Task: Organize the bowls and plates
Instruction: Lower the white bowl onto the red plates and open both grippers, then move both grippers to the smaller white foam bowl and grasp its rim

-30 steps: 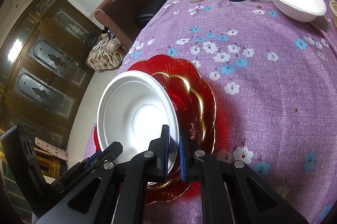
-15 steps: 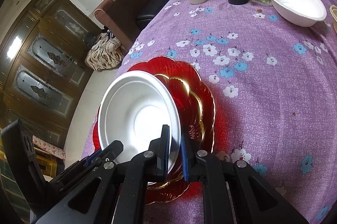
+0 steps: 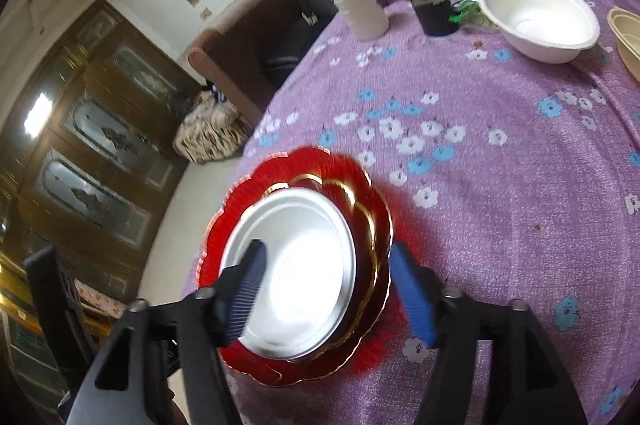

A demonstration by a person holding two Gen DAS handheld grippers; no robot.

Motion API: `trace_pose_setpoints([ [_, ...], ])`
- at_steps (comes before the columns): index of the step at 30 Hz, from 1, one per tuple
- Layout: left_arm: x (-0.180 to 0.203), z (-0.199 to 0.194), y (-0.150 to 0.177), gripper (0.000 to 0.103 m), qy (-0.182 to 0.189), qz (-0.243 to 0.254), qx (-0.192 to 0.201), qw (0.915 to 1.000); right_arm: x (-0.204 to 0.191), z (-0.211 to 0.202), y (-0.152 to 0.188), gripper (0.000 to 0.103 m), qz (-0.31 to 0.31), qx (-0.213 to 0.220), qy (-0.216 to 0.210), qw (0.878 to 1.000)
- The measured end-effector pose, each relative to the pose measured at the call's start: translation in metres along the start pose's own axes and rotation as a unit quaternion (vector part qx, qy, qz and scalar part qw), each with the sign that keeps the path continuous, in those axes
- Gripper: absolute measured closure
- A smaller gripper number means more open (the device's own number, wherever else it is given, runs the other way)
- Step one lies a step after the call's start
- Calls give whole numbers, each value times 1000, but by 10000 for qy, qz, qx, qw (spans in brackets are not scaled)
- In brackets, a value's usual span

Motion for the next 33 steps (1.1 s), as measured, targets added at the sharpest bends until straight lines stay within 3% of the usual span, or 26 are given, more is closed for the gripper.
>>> trace_pose_setpoints([
  [4,10,-21,-11,28,100,-14,474,9988,18,-16,-8,26,410,92,-247,9988],
  [8,54,-33,-23,23,360,648,831,9938,47,-31,-21,26,867,176,-350,9955],
  [11,98,-25,-31,23,882,1091,728,9874,72,-48,-34,26,1112,339,-329,9927],
  [12,117,-17,-34,23,1230,1189,598,9834,81,-54,-40,26,1216,412,-321,9912],
  [14,144,-4,-39,23,1582,1300,381,9781,101,-67,-55,26,1444,574,-288,9874],
  [16,163,5,-48,24,1756,1342,426,9743,121,-80,-71,24,1658,767,-243,9829],
  [20,196,23,-68,21,1360,1372,584,9794,153,-90,-103,24,2027,906,-230,9748],
  [22,214,47,-78,21,1024,1475,31,9837,165,-89,-123,24,2129,910,-239,9725],
  [24,227,66,-82,21,961,1469,-305,9840,174,-84,-138,24,2207,901,-193,9710],
  [28,250,93,-94,21,412,1661,-431,9843,186,-70,-168,24,2262,825,-189,9704],
  [33,274,121,-109,21,463,1435,-528,9872,202,-52,-202,25,2275,783,23,9706],
])
Point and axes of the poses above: each gripper's, at about its wrist camera, not at the fingertips, and z roughly the way its jaws point, x to its right, y to its underside, the point moved 5 cm from there along z, roughly the way its jaws point, and after that the axes turned 10 degrees about z, right-handed, at the moved point
